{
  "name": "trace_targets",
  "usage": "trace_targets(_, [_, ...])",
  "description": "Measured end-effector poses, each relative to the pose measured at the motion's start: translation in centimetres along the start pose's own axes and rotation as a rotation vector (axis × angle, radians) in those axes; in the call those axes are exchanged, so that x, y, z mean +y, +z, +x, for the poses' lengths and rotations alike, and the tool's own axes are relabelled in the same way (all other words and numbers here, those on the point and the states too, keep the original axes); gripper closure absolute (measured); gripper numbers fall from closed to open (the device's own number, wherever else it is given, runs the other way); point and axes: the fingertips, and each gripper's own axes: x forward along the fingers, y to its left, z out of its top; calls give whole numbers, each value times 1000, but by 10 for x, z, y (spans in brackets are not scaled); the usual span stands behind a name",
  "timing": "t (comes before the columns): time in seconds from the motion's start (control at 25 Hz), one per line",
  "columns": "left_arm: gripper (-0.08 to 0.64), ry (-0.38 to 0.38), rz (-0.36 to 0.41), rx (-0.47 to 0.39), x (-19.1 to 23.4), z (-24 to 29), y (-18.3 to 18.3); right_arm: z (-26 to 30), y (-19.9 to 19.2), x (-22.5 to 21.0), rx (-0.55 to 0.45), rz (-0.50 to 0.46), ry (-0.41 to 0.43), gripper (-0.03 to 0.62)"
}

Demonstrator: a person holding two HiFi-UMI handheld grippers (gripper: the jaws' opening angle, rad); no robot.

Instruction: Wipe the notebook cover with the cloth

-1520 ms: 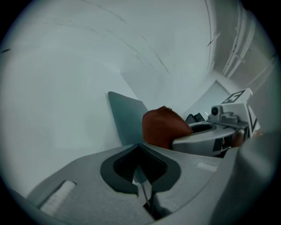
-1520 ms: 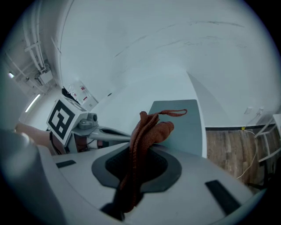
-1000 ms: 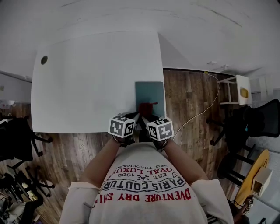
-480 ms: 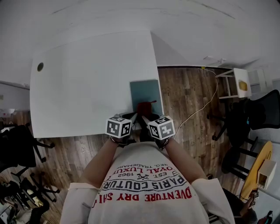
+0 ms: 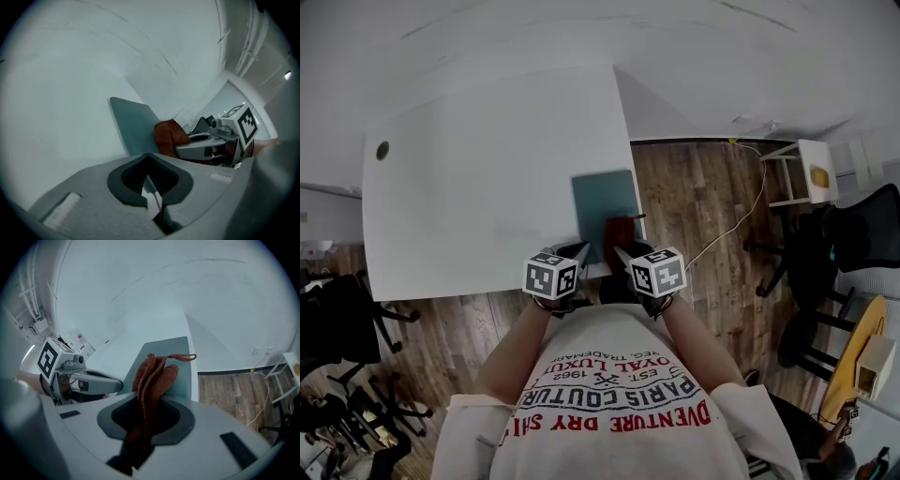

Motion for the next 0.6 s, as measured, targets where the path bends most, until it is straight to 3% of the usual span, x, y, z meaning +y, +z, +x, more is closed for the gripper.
trace_targets(0.6, [551,7,2,-2,-2,2,0,-30,-9,-50,13,58,-53,500])
